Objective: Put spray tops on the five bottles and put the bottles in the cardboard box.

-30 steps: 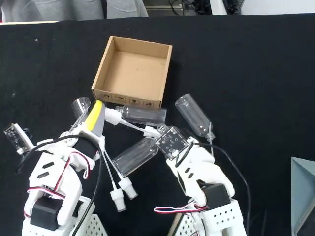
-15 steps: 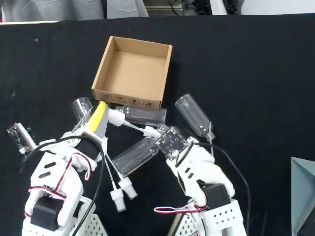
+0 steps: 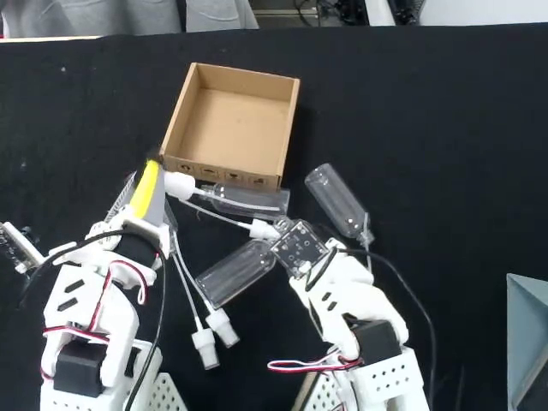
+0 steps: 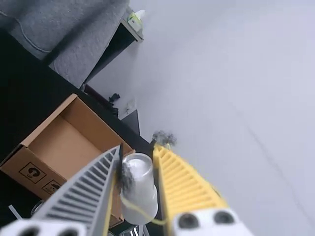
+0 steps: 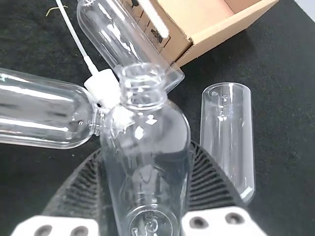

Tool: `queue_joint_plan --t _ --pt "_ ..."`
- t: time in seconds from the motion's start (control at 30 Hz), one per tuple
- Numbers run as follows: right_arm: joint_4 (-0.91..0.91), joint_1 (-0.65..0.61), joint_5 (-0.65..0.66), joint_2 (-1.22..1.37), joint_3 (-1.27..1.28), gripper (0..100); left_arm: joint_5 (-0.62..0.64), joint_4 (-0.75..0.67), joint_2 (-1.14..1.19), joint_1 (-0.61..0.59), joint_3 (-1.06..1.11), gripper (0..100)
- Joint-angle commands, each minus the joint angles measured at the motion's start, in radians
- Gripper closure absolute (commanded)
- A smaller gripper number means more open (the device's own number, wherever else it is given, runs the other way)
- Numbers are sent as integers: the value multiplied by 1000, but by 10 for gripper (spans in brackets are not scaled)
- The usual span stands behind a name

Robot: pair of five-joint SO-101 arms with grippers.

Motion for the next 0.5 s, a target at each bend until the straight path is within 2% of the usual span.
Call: queue_joint_plan --t 0.0,0.33,0.47 --pt "-6 -18 3 -102 -4 969 -8 44 -3 -2 -19 971" --pt "-6 -18 3 -102 -4 969 -5 72 -3 2 -12 971" --pt "-6 -18 3 -102 -4 969 -6 78 -3 77 -12 971"
